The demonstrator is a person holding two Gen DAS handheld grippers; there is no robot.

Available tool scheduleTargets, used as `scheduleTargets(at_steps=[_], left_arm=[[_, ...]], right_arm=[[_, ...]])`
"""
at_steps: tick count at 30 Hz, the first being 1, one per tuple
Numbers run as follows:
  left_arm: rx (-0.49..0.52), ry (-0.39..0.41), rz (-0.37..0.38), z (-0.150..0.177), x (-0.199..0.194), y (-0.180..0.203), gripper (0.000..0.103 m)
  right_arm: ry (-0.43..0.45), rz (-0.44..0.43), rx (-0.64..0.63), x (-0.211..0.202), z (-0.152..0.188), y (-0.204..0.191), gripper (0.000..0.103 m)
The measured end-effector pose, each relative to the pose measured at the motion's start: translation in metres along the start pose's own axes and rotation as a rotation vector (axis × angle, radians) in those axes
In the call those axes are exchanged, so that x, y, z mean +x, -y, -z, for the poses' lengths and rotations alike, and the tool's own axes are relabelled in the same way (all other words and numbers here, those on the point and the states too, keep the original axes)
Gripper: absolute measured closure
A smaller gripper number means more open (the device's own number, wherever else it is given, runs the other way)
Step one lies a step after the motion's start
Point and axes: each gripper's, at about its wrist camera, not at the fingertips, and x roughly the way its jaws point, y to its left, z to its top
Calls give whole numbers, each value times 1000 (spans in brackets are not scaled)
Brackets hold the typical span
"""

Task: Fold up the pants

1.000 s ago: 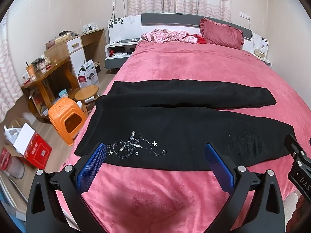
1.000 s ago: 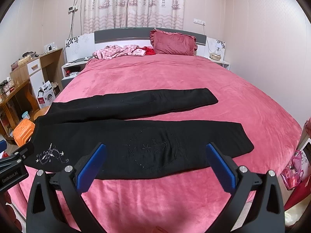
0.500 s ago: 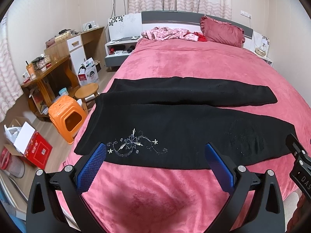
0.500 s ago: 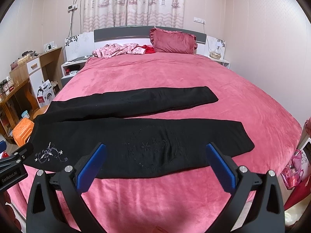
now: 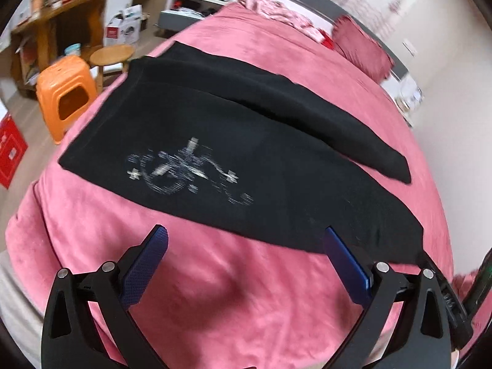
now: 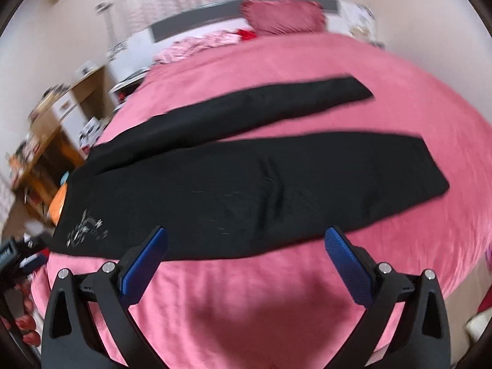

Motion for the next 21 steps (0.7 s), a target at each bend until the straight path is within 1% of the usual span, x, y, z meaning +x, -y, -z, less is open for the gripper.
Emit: scheduleTargets(at_steps=[1,2,4,6,7,9,10,11,13,14,15,16,18,19,21], left_arm=[[-1,5,-22,-2,3,-7,3],[-4,9,-33,-4,5,-11,3],[-49,16,-85,-6,11,-31,3],[-126,5,-56,-10,18,-53,3],[-166,-15,-46,-11,22,-64,3],[-225,-36,-8,-11,29,-82,3],[-243,-32,-9,-11,30,-88,3],[-270,-9,-29,-10,30,-97,3],[-300,42,-58,-8,31,-111,3],[-302,47,-61,-7,32,-115,3],[-302,54,-33,-8,35,-119,3],[-303,70,24,-8,37,-123,3],[-322,98,93,-7,37,-127,3],[-335,103,98,-7,37,-127,3],[-359,125,114,-10,39,-129,3]], right_arm=[[1,-8,41,0,-1,12,2],[6,-35,123,2,-2,34,2],[-7,-61,252,8,-2,68,2],[-27,-81,412,14,1,110,2],[-30,-98,487,17,3,131,3],[-25,-122,596,21,6,163,8],[-16,-130,647,22,7,180,14],[-12,-130,680,24,7,191,21],[-9,-131,747,29,8,216,26],[-13,-142,783,34,9,228,29],[-12,-167,819,39,10,239,30],[-2,-197,854,43,11,249,31],[30,-235,905,45,13,263,33],[41,-246,923,46,12,267,34],[42,-240,928,49,6,272,34]])
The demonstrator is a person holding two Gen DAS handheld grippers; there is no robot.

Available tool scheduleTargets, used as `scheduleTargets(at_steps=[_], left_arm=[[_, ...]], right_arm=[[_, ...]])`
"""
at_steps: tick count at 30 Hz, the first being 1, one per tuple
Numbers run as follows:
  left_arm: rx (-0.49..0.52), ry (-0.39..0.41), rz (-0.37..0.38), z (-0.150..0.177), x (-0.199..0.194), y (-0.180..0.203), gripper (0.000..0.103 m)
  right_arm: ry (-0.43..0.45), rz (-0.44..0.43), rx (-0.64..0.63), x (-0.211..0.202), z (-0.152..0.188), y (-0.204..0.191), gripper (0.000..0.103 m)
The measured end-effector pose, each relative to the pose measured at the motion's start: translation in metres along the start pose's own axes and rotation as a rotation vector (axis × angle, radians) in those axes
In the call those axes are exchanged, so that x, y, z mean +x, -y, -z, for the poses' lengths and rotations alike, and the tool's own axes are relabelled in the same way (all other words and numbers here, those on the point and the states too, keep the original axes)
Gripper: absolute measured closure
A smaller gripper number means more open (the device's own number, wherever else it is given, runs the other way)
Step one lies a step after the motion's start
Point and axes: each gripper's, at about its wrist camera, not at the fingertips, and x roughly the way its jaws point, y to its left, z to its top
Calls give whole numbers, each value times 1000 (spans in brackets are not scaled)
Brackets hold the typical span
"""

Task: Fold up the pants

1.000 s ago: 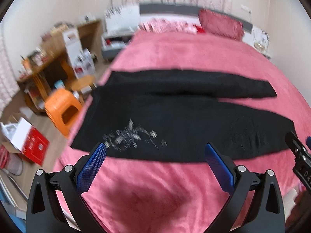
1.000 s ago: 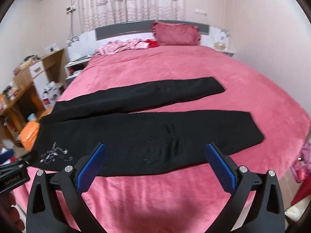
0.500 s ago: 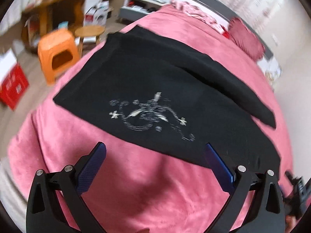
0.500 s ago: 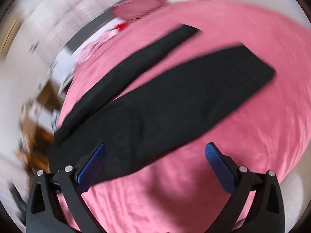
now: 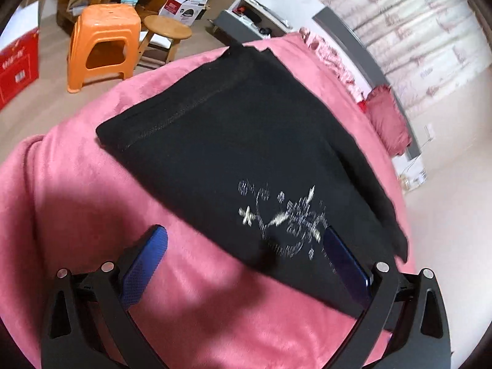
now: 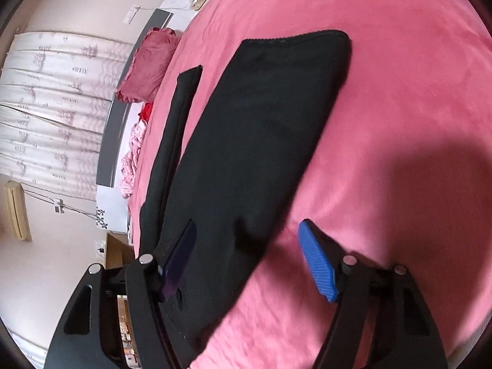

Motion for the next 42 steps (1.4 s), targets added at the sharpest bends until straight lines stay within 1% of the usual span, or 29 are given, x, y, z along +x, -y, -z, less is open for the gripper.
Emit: scheduleTargets(at_steps=[1,3,4,5,6,7,8,9,10,11,12,15,17,21,24,26,28,29,31,33,35,38,39,40,41,42], left_arm=[[-3,9,0,-1,1,0,3],[9,16,-16,-3,5,5,3],[26,20,-22,-3,7,8,3],[36,29,-26,-5,6,5,8],[48,36,-36,-6,7,6,20],[55,36,-57,-8,8,5,28],[55,31,-83,-13,10,1,43],[45,27,-91,-16,13,-5,57],[29,20,-106,-23,17,-11,65],[20,18,-121,-27,18,-15,81],[12,6,-119,-30,18,-18,86],[42,-18,-121,-37,15,-15,96],[49,-18,-114,-38,9,-12,97],[43,2,-71,-45,-12,-5,98],[92,14,-66,-40,-34,4,98],[109,9,-64,-36,-44,6,98],[122,-8,-65,-30,-57,4,98],[123,-17,-67,-27,-61,1,98],[116,-40,-65,-20,-69,-7,98],[110,-73,-75,-7,-74,-15,98],[116,-105,-93,4,-72,-20,98],[118,-148,-131,14,-57,-28,98],[110,-166,-139,15,-52,-31,98],[121,-169,-150,15,-50,-29,98],[139,-167,-158,13,-51,-26,97],[158,-159,-161,12,-54,-23,97]], right_arm=[[2,6,-12,2,-2,-2,34],[11,18,-45,4,-7,-11,44],[18,21,-56,5,-11,-13,56],[21,26,-57,8,-13,-13,63],[19,31,-49,12,-17,-11,66],[17,36,-30,15,-18,-7,74],[16,40,-14,18,-17,-5,82],[15,46,3,20,-18,-1,84],[12,47,7,22,-19,1,86],[11,47,-3,22,-19,0,90],[10,46,-18,21,-20,-2,90],[23,60,-96,14,-23,-18,91],[39,58,-138,5,-22,-29,91],[54,55,-200,-13,-16,-46,92],[71,53,-241,-29,-12,-58,92],[79,57,-261,-39,-11,-61,92],[88,62,-281,-56,-10,-57,92],[91,64,-284,-57,-13,-60,92],[99,76,-290,-70,-11,-53,92],[99,100,-298,-73,-10,-46,92],[95,133,-303,-70,-8,-34,92],[79,161,-269,-58,-6,-15,90],[77,193,-264,-52,-5,-10,86],[76,216,-264,-48,-4,-5,80],[81,238,-266,-48,-3,-3,69],[95,270,-266,-49,-2,-1,52]])
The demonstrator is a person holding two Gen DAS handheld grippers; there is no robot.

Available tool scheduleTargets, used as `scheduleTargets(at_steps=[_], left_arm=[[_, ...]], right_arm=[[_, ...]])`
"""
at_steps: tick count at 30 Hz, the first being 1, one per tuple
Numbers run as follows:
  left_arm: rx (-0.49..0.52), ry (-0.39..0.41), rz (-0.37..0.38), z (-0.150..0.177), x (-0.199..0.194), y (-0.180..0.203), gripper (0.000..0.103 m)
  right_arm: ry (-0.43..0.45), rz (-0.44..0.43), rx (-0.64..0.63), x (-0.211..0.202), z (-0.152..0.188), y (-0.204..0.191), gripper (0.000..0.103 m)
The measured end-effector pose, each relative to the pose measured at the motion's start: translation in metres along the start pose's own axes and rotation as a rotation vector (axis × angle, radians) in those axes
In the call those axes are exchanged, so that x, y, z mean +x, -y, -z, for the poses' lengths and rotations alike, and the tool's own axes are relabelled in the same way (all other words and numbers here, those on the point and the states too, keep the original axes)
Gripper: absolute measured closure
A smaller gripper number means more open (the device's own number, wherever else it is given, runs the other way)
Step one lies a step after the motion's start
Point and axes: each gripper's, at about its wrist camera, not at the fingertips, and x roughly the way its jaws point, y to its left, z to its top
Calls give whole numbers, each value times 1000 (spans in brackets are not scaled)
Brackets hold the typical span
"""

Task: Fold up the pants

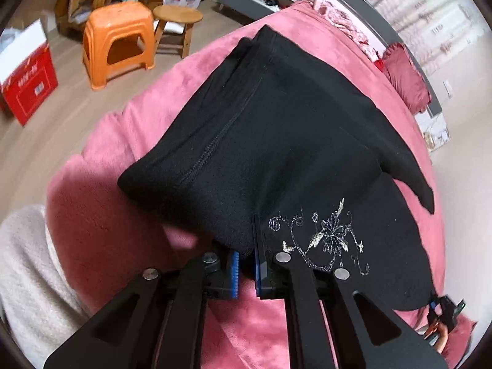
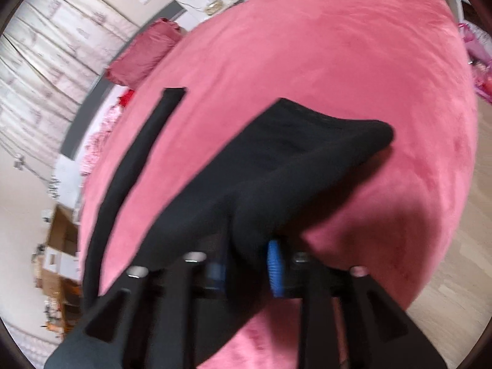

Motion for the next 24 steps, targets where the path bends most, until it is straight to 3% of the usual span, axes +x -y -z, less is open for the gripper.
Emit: scheduleTargets(at_steps=[2,4,6,9,11,13,18,24], left_arm=[[43,39,-20,0,-12,6,86],[66,108,-78,-3,-32,5,64],[28,184,-76,-11,-52,-2,29],[-60,284,-40,-27,-76,-15,23],[-86,317,-46,-41,-81,-18,16],[-102,316,-64,-56,-77,-17,15],[-126,242,-40,-74,-45,3,8],[-48,91,-35,-80,18,44,6]], right_arm=[[42,41,19,-7,0,8,38],[99,110,64,-19,-5,17,34],[171,146,94,-36,-8,19,30],[234,156,27,-47,-11,-2,27],[236,143,-73,-42,-10,-31,20],[211,118,-167,-30,-1,-61,17],[130,58,-362,7,37,-122,9],[20,27,-525,65,79,-181,2]])
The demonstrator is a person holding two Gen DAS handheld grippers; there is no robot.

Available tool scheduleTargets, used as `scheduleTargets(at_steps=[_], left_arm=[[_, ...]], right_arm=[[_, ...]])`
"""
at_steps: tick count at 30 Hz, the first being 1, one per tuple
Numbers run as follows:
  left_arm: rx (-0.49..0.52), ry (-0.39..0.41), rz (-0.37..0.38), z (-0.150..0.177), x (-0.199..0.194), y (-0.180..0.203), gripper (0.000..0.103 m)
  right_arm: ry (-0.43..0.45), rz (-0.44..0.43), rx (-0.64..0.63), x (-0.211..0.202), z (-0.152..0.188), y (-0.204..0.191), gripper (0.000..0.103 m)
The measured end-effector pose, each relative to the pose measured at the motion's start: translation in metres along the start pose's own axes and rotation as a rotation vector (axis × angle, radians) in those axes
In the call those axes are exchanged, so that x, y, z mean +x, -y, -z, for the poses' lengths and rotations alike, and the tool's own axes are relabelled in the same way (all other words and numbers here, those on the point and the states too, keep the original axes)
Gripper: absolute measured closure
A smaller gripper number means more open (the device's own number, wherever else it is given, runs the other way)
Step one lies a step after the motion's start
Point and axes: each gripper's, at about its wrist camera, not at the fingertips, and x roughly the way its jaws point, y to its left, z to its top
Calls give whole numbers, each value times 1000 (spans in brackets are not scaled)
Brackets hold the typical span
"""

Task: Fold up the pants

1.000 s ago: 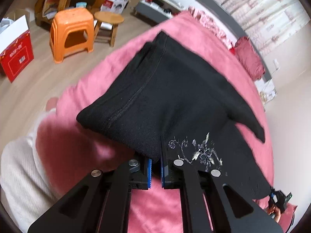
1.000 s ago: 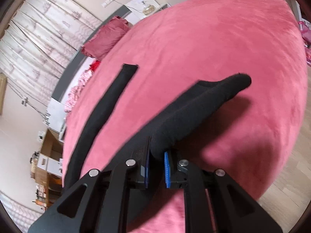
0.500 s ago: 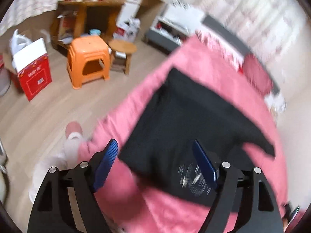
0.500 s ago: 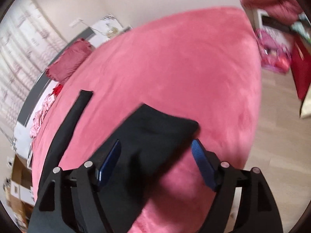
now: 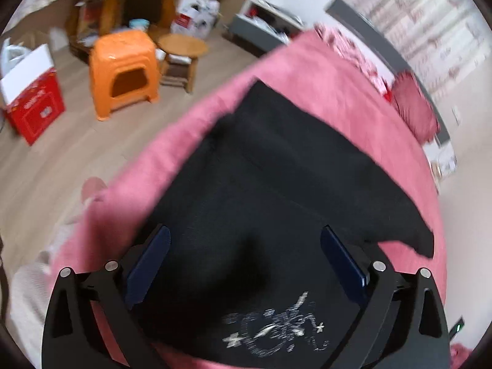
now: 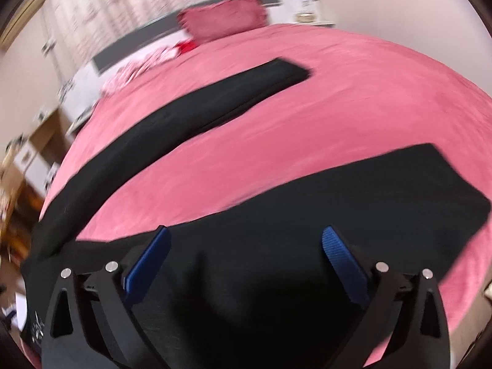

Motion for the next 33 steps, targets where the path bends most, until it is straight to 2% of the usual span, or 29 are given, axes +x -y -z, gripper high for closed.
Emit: scheduleTargets(at_steps=[5,9,12,16,26,33], left_arm=[[129,-17,-17,-7,31,41,6],[249,2,-41,-21,48,64,6],[319,15,-65,-29,59,74,6],[366,23,-85,-41,74,79,6],[331,27,-121,-95,113,83,6],[181,20,-192,-141,140,59,6]], right_arm=[[16,30,-135,24,11,-38,2],[11,77,-226,39,27,-49,2],[10,81,-230,48,38,-60,2],[-7,64,-214,52,36,-50,2],[-4,86,-232,57,37,-57,2],[3,83,-229,57,38,-59,2]])
